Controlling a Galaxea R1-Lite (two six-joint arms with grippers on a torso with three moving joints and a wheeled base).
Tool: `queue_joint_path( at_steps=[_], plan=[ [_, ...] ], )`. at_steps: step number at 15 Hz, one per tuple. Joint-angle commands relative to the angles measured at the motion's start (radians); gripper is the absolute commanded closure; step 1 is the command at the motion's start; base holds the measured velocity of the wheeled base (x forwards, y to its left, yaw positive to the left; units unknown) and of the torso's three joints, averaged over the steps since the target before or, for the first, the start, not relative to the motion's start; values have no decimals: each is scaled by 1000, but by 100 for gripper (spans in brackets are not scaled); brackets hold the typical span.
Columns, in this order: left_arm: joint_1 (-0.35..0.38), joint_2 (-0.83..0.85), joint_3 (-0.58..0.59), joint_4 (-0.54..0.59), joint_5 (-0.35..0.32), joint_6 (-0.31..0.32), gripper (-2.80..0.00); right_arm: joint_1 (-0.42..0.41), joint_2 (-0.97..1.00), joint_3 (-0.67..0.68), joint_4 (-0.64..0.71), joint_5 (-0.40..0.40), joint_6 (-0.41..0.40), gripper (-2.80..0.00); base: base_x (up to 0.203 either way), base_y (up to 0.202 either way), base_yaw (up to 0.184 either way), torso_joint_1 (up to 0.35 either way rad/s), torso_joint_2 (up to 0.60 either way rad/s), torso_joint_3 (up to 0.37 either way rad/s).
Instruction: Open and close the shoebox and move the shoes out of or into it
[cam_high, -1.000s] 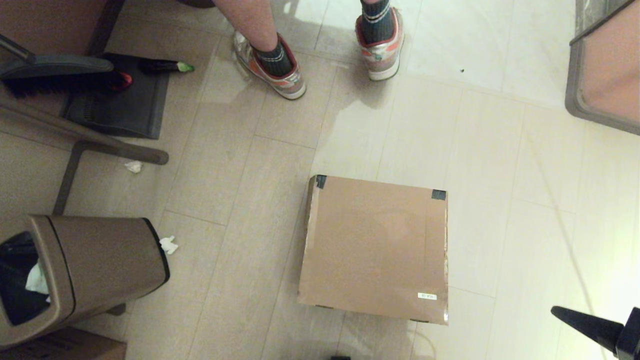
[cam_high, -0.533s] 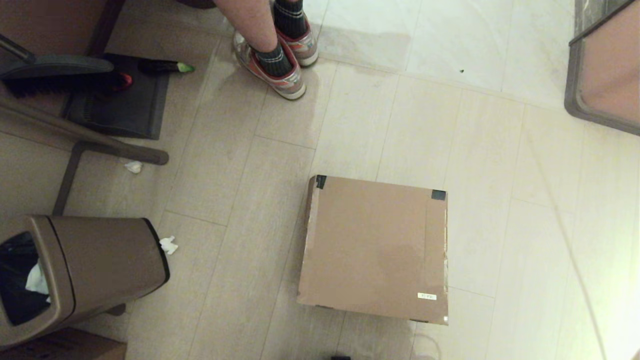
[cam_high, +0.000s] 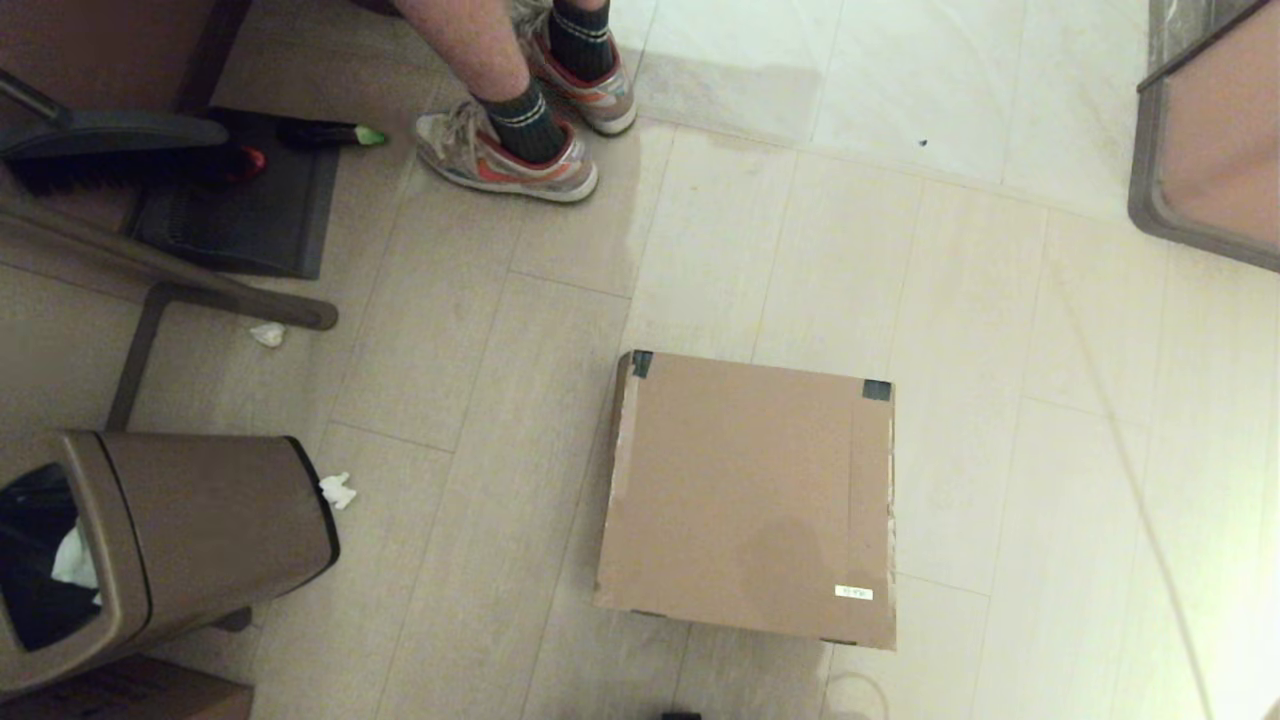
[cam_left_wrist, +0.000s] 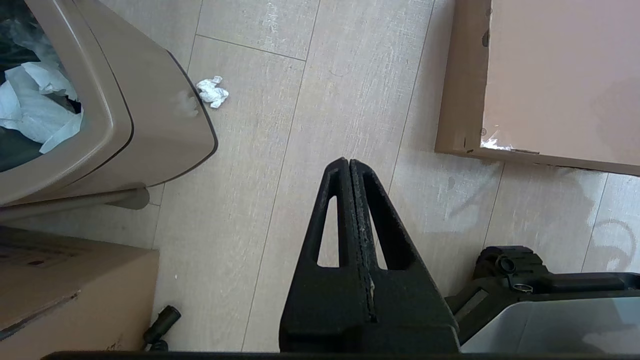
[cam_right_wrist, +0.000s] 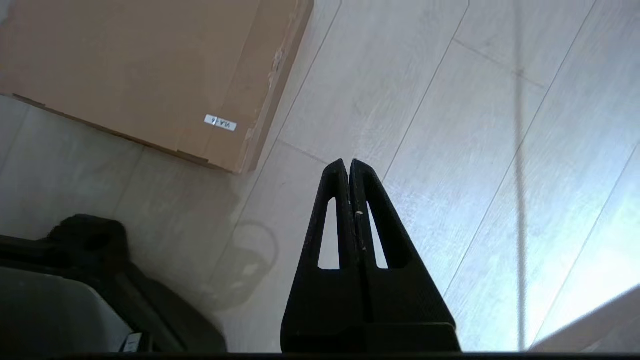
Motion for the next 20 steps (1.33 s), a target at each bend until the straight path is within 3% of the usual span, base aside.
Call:
queue_joint_path(
  at_steps=[1,18,20],
  plan=[
    [0,4,0,0,0,0,0,1,-16,0,-1,0,-1,0,0,0,0,0,0,0],
    [0,4,0,-1,0,0,0,1,-16,0,0,2,26,0,0,0,0,0,0,0],
    [0,4,0,0,0,0,0,1,-16,0,-1,2,59,0,0,0,0,0,0,0]
  ],
)
